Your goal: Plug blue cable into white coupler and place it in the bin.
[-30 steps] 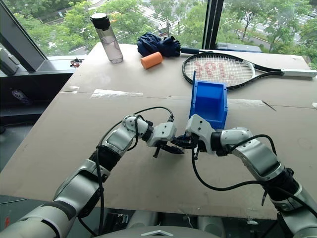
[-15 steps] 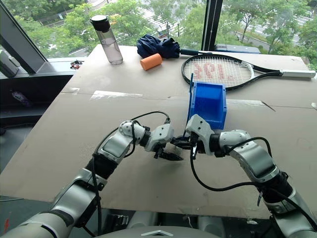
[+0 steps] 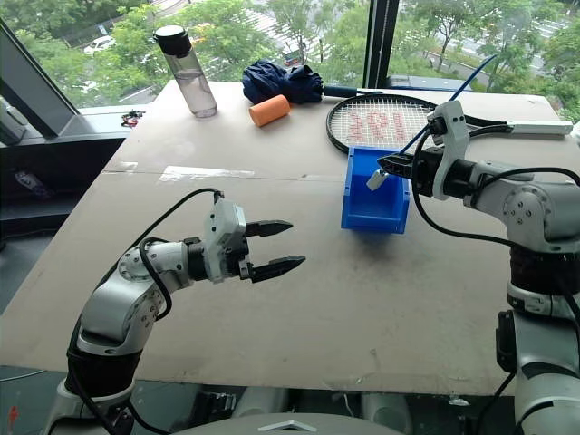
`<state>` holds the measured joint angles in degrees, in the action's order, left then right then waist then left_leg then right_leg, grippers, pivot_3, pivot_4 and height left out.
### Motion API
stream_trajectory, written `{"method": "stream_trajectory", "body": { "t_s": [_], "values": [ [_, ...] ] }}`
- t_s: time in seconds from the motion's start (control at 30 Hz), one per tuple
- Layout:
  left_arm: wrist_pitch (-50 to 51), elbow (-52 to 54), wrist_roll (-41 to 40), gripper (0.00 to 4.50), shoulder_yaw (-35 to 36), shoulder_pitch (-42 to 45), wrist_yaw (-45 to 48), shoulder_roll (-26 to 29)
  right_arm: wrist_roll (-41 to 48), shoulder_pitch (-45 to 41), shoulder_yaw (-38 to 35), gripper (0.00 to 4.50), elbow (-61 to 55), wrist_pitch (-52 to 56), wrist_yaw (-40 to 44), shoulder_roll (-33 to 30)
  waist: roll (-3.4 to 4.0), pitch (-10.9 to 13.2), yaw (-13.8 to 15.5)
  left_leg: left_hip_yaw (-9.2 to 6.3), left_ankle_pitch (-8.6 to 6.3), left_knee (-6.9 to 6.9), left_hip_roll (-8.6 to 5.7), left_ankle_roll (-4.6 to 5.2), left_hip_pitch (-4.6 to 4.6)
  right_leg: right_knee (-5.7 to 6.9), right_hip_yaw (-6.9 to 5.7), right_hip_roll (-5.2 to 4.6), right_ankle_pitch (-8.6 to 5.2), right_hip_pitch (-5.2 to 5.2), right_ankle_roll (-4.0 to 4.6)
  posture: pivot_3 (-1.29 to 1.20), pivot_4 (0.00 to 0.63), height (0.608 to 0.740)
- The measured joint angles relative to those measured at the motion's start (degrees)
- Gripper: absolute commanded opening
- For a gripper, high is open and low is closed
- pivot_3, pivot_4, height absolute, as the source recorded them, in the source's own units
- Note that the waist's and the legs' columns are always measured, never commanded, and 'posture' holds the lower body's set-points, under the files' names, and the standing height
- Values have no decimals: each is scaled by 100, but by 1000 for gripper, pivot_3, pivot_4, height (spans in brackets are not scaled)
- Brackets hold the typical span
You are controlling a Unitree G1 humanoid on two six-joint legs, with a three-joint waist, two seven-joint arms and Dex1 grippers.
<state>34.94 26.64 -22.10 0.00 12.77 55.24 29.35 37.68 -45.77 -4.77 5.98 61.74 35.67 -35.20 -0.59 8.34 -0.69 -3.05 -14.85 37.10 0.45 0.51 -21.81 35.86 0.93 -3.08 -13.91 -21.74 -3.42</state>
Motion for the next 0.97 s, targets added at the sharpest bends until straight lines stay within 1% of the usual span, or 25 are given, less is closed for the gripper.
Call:
{"method": "stream_trajectory", "body": {
  "t_s": [0.03,0.1,0.17,0.2,0.23,0.3,0.33,0.4,0.43,0.5,0.53,0.57,0.6,0.63,0.67,0.73,0.77,0.8,0.83,0.87,0.97],
  "values": [
    [32,21,-55,3895,-7,21,-75,-3,-168,-132,204,2012,367,-114,134,4,1,0,-9,9,0,0,0,0,0,1,3,0,0,-2,-1,0,150,740],
    [81,72,-89,3895,-11,50,-194,-12,-440,-303,456,2899,846,-328,268,7,1,1,-12,14,0,-4,1,0,-7,1,5,1,1,-11,-2,0,150,740],
    [87,125,-135,3895,-24,57,-303,-18,-651,-468,477,3891,1162,-510,272,8,6,4,-8,17,0,-6,1,0,-14,0,7,0,1,-19,-2,0,150,740],
    [87,139,-177,3895,-45,56,-364,-23,-647,-499,365,4303,1100,-544,271,3,6,4,1,16,0,-8,1,0,-17,-1,6,-1,1,-22,-3,0,150,740],
    [90,150,-208,3895,-63,48,-430,-33,-614,-495,268,4460,918,-551,278,-24,5,4,5,14,0,-8,2,0,-18,-1,5,-1,1,-22,-3,0,150,740],
    [104,194,-272,3895,-75,44,-502,-37,-577,-274,137,4460,320,-604,326,-205,3,4,27,9,0,-10,2,0,-20,-4,0,-2,1,-22,-3,0,150,740],
    [113,245,-298,3895,-74,18,-547,-29,-548,74,24,4460,-196,-665,387,-375,-3,0,66,0,0,-10,2,0,-22,-8,-7,-3,0,-19,-4,0,150,740],
    [158,326,-395,3895,-46,-103,-607,15,-496,975,-251,4460,-1192,-872,509,-651,-12,-3,123,-6,-2,-11,1,0,-17,-14,-8,-4,-3,-7,-9,0,150,740],
    [210,354,-466,3895,-51,-175,-632,60,-561,1627,-335,4460,-1752,-1112,576,-817,-9,-1,143,-4,-2,-11,0,0,-16,-12,-2,-5,-3,-9,-9,0,150,740],
    [240,385,-564,3895,-15,-264,-645,130,-660,2566,-480,4460,-2429,-1383,645,-926,-8,1,136,6,-2,-9,-1,0,-10,-7,2,-6,-4,-7,-10,0,150,740],
    [251,411,-660,3895,14,-326,-639,234,-753,3270,-715,4460,-2930,-1586,602,-938,-8,1,130,11,-2,-8,0,0,-7,-6,7,-5,-5,-7,-9,0,150,740],
    [251,423,-679,3895,45,-371,-633,274,-771,3420,-772,4460,-3024,-1617,592,-936,-7,2,113,14,-2,-7,4,0,-2,-4,14,-3,-5,-6,-10,0,150,740],
    [248,446,-737,3895,83,-463,-598,357,-786,3855,-1063,4460,-3297,-1727,523,-840,-7,2,110,14,-2,-10,5,0,-2,-5,17,-1,-6,-7,-9,0,150,740],
    [230,496,-788,3895,211,-686,-516,533,-804,4451,-1502,4460,-3654,-1893,477,-681,-10,-1,110,15,-2,-10,7,0,3,-4,14,1,-7,-4,-9,0,150,740],
    [227,496,-807,3895,284,-848,-469,661,-829,4846,-1723,4460,-3802,-2015,481,-624,-10,-1,110,16,-2,-12,11,0,5,-4,15,3,-8,-2,-9,0,150,740],
    [176,489,-857,3895,577,-1336,-304,987,-1054,6145,-2310,4460,-4095,-2583,677,-453,-9,-1,129,22,-3,-23,11,0,7,-7,14,3,-12,-6,-14,0,150,740],
    [165,467,-864,3895,747,-1532,-255,1102,-1109,6606,-2518,4460,-4108,-2767,783,-347,-9,0,132,23,-3,-23,14,0,6,-7,15,2,-16,-7,-10,0,150,740],
    [125,456,-893,3895,883,-1633,-202,1178,-1102,6998,-2808,4460,-4145,-2980,912,-214,-3,4,133,21,-2,-21,16,0,7,-7,23,0,-26,-10,6,0,150,740],
    [95,459,-915,3895,940,-1670,-174,1207,-1087,7123,-2923,4460,-4167,-3051,965,-187,-2,2,129,21,-2,-20,19,0,13,-7,32,-1,-29,-6,-1,0,150,740],
    [55,476,-958,3895,1001,-1714,-142,1256,-1037,7410,-3162,4460,-4248,-3235,1104,-110,-2,2,122,23,-3,-14,25,-1,14,-6,42,-3,-37,-6,-13,0,150,740],
    [-8,525,-1012,3895,1224,-2024,-26,1430,-820,8274,-3731,4460,-4438,-3575,1430,226,-14,-6,133,23,-4,-15,42,-3,17,-8,41,-5,-41,-4,-14,0,150,740]
  ]
}}
